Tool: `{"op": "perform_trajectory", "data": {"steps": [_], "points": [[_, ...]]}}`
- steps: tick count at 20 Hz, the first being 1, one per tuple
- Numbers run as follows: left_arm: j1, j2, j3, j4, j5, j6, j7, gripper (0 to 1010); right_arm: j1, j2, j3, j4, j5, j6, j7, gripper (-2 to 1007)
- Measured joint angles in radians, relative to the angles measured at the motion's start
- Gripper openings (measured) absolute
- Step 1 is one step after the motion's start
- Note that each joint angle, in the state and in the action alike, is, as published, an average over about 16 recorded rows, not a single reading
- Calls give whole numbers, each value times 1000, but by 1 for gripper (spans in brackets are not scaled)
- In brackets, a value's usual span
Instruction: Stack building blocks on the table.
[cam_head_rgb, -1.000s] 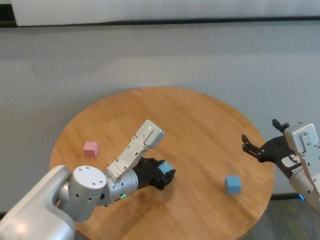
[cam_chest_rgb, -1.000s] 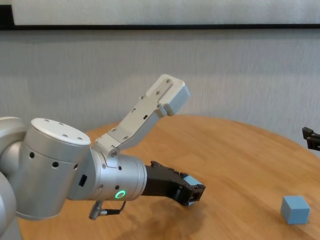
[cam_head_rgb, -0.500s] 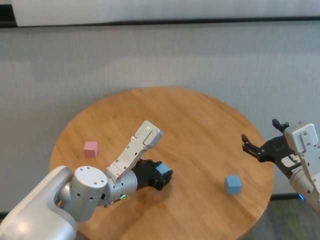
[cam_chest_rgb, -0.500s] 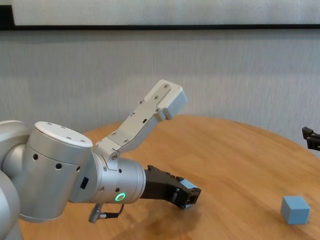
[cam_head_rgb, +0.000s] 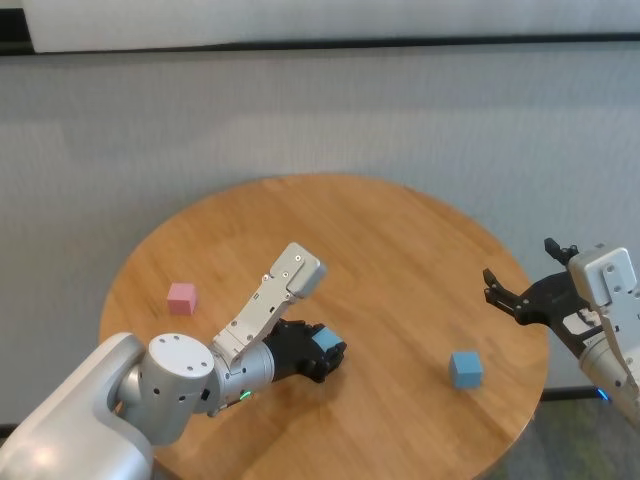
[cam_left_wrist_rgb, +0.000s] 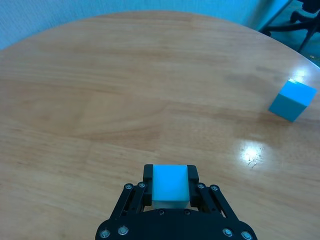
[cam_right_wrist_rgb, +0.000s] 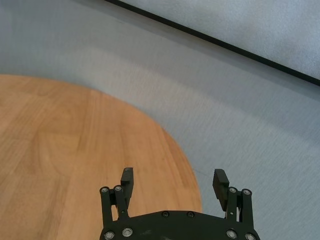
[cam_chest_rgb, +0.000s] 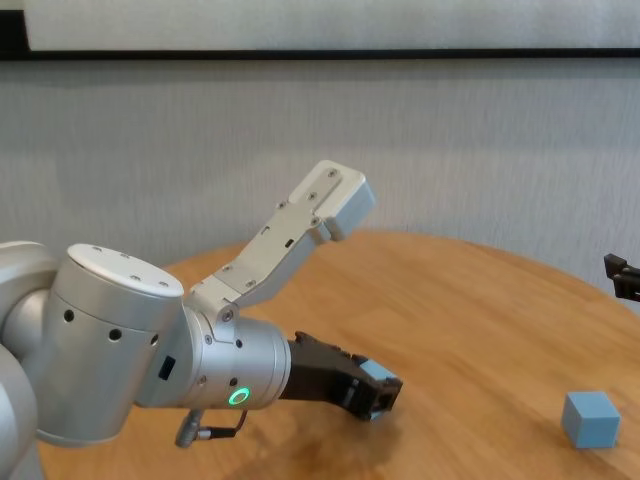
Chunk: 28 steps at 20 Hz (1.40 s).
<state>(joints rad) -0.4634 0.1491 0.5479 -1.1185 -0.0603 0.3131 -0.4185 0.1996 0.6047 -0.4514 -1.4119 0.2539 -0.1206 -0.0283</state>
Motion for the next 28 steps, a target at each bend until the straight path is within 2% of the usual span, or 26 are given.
{"op": "perform_trajectory", "data": {"steps": [9,17,23,28], "points": [[8,3,-6,-12,-10,-10,-10,651,0,0,0,0,0,0,0,1005],[39,5,-45,-53,-68,-49,-15,875,0,0,0,0,0,0,0,1005],[83,2,-102,-113,-129,-114,25,971,0,0,0,0,0,0,0,1005],[129,-7,-150,-171,-152,-195,102,999,0,0,0,0,0,0,0,1005]]}}
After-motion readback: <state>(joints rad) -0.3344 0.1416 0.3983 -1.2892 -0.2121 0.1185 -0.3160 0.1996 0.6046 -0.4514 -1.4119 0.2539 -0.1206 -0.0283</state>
